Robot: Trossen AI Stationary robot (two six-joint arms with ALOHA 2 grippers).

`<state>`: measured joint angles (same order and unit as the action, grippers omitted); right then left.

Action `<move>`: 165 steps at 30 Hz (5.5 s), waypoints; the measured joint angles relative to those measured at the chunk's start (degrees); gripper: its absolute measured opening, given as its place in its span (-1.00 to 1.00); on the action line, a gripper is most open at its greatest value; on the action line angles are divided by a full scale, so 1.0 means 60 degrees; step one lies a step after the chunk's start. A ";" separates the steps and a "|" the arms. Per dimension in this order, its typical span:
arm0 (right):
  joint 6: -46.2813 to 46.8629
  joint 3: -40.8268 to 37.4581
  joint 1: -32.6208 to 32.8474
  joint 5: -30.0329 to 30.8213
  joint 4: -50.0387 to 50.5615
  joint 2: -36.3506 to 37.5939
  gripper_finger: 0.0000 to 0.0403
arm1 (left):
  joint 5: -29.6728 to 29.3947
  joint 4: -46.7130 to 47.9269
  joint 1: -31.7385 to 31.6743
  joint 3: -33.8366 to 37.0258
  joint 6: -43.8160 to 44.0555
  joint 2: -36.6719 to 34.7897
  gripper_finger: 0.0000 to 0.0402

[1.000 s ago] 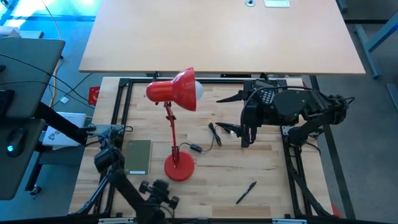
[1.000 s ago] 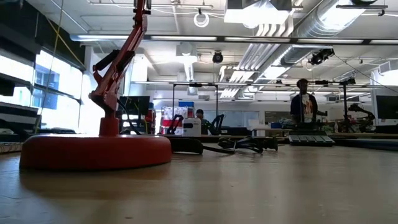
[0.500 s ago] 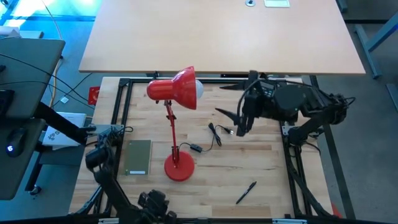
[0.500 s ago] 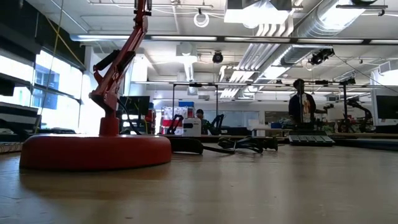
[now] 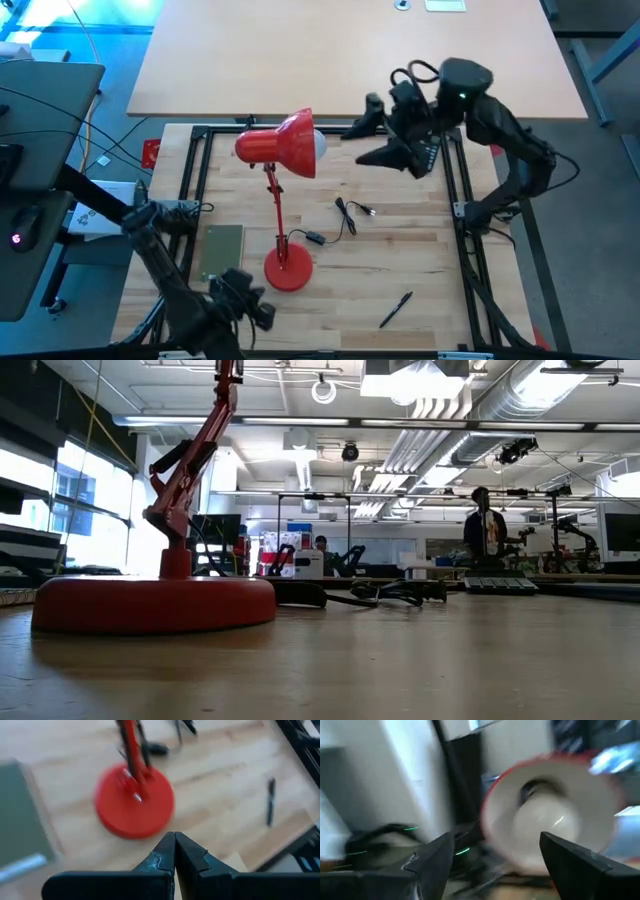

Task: Screw lightbulb
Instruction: Insert the white lightbulb into the red lamp

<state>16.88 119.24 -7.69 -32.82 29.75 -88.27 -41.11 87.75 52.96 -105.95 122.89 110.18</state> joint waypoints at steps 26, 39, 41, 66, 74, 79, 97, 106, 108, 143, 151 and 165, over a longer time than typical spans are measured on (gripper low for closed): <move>0.7892 -0.0007 -0.0970 0.0601 0.0081 -0.0364 0.42 | -0.2234 0.0376 -0.3057 0.0350 -0.4226 -0.1718 -1.00; 0.8059 -0.0011 -0.0931 0.0974 0.0207 -0.0408 0.42 | -0.2047 0.0379 -0.3281 0.0350 -0.4768 -0.1718 -1.00; 0.7962 -0.0011 -0.0963 0.1114 0.0069 -0.0408 0.42 | -0.1984 0.0379 -0.3281 0.0350 -0.4768 -0.1718 -1.00; 0.8898 -0.0011 -0.0932 0.0007 0.2070 -0.0327 0.70 | -0.1418 0.0379 -0.3162 0.0350 -0.4761 -0.1718 -1.00; 0.8191 -0.0008 -0.0126 0.2777 0.1562 0.0328 0.70 | -0.1493 0.0378 -0.2890 0.0350 -0.4774 -0.1716 -1.00; 0.7879 -0.0005 -0.0040 0.3874 0.2562 0.1045 0.70 | -0.1558 0.0377 -0.2702 0.0350 -0.4767 -0.1714 -1.00; 0.5942 -0.0029 -0.0268 0.4943 0.2230 0.1405 0.70 | -0.1429 0.0331 -0.2527 0.0350 -0.4250 -0.1714 -1.00; 0.6668 -0.0493 0.0636 0.8562 0.5919 0.4120 0.70 | -0.0915 0.0331 -0.2440 0.0350 -0.4087 -0.1714 -1.00; 0.6692 -0.1460 0.0955 0.8945 0.5242 0.4452 0.70 | -0.0912 0.0328 -0.2443 0.0350 -0.4013 -0.1721 -1.00; 1.0269 -0.9934 0.0260 0.6238 -1.1358 0.5342 0.70 | -0.0279 0.0163 -0.2316 0.0350 -0.3231 -0.1798 -1.00; 0.9632 -0.7769 0.0351 0.5063 -0.5801 0.4683 0.70 | -0.0221 0.0164 -0.2316 0.0350 -0.2998 -0.1798 -1.00; 0.7850 -0.5502 0.0181 0.3108 -0.4924 0.2035 0.70 | -0.0209 0.0160 -0.2319 0.0350 -0.3013 -0.1802 -1.00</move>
<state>63.98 86.23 -6.61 -14.17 0.20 -76.06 -42.36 88.71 39.05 -103.85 104.81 99.37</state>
